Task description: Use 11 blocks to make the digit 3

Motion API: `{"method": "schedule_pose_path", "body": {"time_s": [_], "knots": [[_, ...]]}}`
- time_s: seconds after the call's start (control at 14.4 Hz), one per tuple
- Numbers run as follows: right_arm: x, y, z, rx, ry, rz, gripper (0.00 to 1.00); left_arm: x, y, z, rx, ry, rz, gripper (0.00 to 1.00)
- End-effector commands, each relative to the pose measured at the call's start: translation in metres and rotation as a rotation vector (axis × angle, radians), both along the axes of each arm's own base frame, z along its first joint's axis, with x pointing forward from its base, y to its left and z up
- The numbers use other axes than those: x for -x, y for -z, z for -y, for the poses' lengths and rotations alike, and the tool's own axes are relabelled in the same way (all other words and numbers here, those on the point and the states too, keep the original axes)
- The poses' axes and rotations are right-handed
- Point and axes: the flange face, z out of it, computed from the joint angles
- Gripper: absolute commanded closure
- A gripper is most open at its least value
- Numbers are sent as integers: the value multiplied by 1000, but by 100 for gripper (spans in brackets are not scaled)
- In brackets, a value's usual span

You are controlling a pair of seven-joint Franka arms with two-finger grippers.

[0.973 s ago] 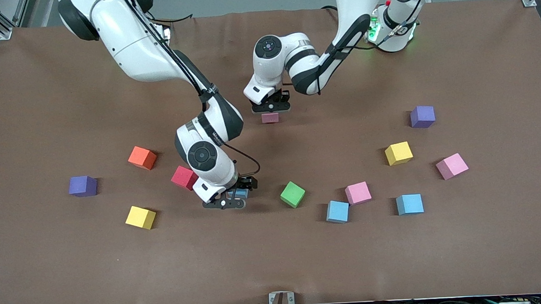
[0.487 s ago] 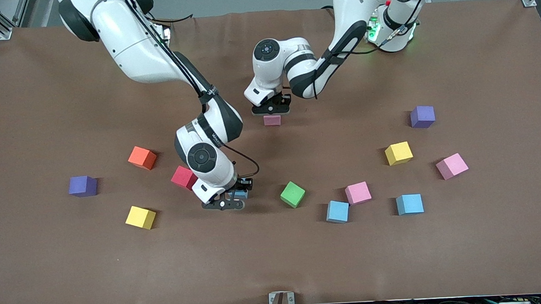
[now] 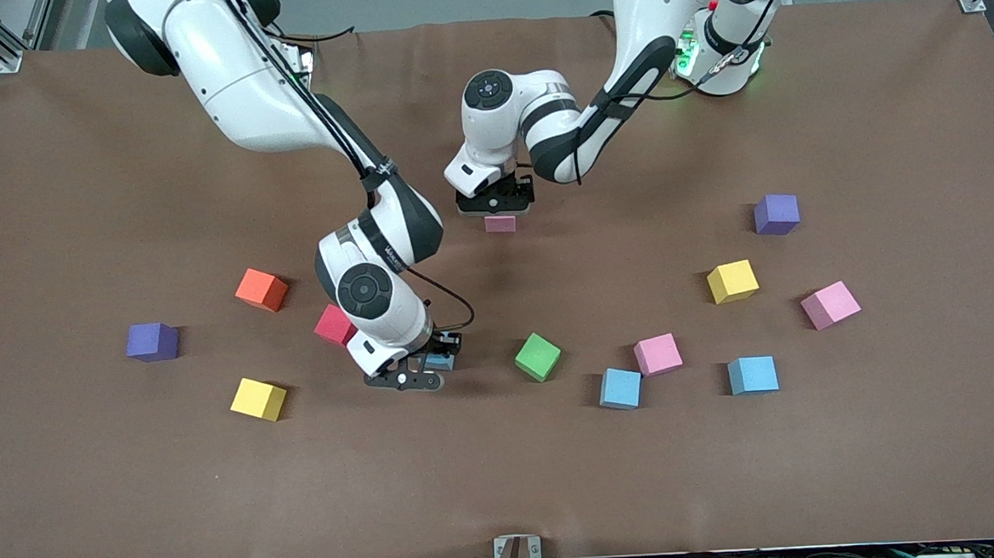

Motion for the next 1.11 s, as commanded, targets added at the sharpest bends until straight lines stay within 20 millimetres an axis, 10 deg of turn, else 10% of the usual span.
{"method": "schedule_pose_path", "body": {"time_s": [0.0,0.21,0.42,1.04], "knots": [[0,-41,12,-5,109,-36,76,-53,-42,-16,-17,-87,59,0],[12,-71,7,23,181,-66,92,-140,-74,-47,20,-241,76,0],[-4,-99,46,10,208,-75,92,-203,-70,-72,75,-360,63,0],[1,-132,79,63,444,-165,100,-287,-46,-120,193,-789,-59,0]]}}
